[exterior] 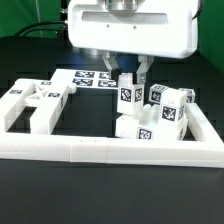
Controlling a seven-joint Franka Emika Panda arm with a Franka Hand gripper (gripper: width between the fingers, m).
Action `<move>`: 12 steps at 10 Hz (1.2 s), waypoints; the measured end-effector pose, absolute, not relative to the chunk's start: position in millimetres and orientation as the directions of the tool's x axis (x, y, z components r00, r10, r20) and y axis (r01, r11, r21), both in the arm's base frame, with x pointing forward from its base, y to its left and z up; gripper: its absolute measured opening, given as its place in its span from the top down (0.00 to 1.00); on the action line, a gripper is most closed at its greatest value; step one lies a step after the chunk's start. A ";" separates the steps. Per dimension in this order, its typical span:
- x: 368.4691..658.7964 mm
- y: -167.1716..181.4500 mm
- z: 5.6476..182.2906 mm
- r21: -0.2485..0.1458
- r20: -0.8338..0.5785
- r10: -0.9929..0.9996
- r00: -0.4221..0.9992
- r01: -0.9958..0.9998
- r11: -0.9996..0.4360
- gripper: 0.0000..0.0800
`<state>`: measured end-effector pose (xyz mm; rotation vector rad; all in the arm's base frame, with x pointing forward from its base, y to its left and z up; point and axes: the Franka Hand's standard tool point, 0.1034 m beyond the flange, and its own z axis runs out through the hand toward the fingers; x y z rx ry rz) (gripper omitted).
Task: Assemble chair
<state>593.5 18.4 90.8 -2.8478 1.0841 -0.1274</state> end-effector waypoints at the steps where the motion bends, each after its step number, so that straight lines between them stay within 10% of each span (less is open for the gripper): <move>1: 592.6 20.2 90.9 -0.118 0.028 -0.739 0.674 -0.732 -0.672 0.64; 12: 592.1 35.5 87.2 -0.082 -0.104 -0.994 -0.031 -0.996 0.039 0.64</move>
Offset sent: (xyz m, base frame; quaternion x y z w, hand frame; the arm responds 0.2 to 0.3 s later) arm 0.0000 0.0000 0.0000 0.0000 0.0000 0.1938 0.9810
